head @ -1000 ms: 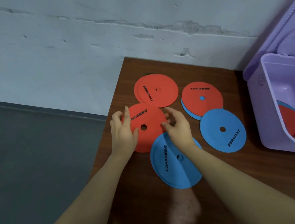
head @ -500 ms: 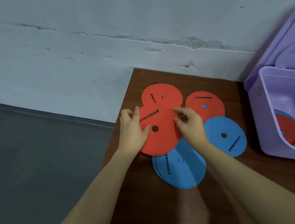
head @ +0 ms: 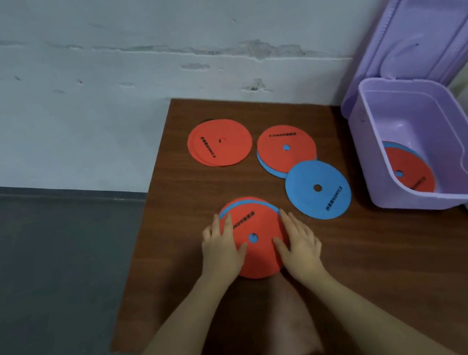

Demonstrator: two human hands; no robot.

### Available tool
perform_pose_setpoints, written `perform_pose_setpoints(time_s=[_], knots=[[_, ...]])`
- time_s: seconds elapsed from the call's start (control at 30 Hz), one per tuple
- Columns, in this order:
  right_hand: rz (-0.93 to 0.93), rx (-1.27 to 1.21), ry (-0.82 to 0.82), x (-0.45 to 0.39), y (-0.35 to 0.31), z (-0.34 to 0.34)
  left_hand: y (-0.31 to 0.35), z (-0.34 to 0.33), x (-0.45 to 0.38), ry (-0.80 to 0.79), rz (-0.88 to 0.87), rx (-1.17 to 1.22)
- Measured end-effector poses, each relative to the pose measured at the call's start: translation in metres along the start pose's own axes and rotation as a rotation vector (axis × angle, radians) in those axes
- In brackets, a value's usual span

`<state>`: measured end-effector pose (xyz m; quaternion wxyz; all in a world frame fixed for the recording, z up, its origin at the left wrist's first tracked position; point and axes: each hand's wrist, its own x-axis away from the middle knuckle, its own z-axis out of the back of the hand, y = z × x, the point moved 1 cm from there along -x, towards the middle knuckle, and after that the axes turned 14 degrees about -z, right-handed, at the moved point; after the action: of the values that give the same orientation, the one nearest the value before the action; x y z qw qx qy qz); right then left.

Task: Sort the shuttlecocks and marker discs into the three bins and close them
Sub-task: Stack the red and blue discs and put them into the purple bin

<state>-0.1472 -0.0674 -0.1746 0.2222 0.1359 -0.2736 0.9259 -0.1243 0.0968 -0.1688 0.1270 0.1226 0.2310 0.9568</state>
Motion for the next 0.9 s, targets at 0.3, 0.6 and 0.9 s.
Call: perform_pose_setpoints(time_s=[0.3,0.6,0.9], knots=[[-0.017,-0.129,-0.033,0.001,0.0,0.001,0.001,-0.007,0.008,-0.034,0.006,-0.002],[-0.022,-0.204,-0.045,-0.008,-0.002,0.007,-0.01,-0.003,0.001,-0.014,-0.01,-0.015],[-0.034,-0.388,-0.032,-0.02,0.0,0.014,-0.01,-0.004,0.002,0.049,-0.097,0.064]])
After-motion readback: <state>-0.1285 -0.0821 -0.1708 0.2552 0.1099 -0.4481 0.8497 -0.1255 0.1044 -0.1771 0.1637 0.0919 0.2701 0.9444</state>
